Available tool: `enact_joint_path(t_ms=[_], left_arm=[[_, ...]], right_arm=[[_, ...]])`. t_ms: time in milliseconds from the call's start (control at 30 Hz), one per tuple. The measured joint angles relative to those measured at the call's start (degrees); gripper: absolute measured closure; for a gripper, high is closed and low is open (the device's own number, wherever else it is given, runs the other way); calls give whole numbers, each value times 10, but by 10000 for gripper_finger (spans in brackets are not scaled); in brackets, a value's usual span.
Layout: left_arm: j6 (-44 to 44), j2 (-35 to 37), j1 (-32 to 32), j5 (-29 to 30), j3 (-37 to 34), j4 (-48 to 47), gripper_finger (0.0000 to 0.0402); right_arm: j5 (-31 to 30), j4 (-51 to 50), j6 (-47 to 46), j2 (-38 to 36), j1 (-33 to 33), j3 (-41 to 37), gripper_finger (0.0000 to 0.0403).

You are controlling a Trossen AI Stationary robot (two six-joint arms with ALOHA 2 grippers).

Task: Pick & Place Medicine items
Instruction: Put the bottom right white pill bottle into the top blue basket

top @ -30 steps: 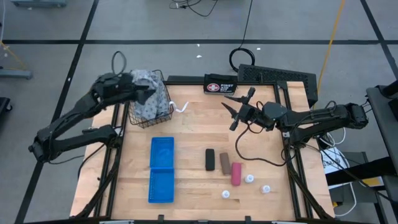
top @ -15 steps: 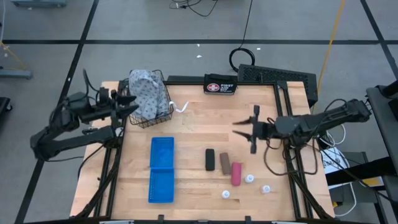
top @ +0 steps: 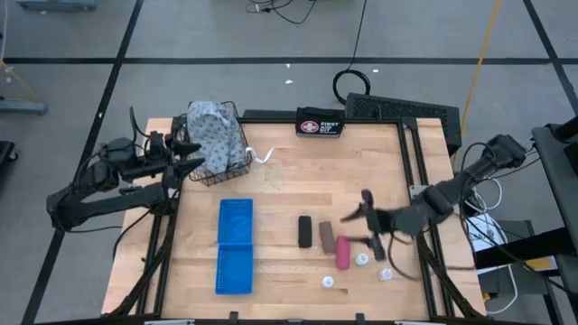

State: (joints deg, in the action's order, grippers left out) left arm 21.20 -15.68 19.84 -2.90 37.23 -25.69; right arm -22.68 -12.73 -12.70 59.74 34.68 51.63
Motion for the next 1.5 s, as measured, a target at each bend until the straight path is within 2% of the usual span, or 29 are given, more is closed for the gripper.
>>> enact_joint_path(t_ms=[133,333,533,633,1000,1167,1500], left_arm=[[1,0,0,0,0,0,94],[1,0,0,0,0,0,93],[-18,0,0,0,0,3,94],[-15,0,0,0,0,3,94],[-15,0,0,0,0,3,94],[-15,0,0,0,0,3,94],[-15,0,0,0,0,3,94]], right_arm=[[-29,-48,-79,23,87,24,167],[-72,-100,-247,45,201,43,191],[-85,-217,-429,67,281,49,198],[-67,-288,-498,88,305,49,194],[64,-442,-627,200,374,49,161],[46,-404,-673,239,415,23,159],[-19,-228,-675,282,415,-58,159]])
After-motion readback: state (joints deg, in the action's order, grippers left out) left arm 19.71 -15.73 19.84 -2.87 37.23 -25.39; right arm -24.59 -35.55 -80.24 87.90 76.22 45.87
